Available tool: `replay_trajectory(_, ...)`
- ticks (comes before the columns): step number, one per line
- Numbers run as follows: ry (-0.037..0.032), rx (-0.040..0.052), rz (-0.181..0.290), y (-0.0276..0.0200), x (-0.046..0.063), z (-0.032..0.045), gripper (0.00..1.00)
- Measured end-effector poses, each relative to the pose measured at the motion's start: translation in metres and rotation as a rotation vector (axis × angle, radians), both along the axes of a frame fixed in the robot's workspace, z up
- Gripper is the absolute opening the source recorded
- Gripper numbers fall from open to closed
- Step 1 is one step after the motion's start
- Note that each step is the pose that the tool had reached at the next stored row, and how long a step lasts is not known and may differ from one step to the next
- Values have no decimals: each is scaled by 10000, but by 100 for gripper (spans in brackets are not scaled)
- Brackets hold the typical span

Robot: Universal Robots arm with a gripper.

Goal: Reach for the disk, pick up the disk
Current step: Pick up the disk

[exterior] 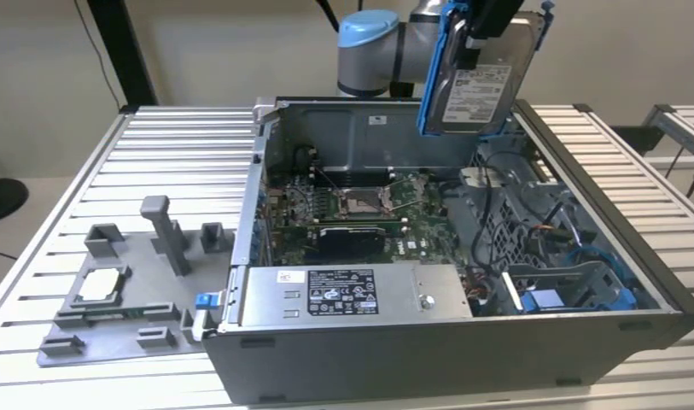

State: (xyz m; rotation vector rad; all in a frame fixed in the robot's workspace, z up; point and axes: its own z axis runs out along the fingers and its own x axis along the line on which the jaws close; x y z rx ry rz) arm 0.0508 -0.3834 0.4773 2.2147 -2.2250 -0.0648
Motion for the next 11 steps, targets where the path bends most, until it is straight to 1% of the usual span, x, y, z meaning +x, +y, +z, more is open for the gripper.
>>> replay_trajectory(8, 0, 0, 0, 0, 237, 1, 0)
replay_trajectory(11, 0, 0, 1, 0, 309, 4, 0)
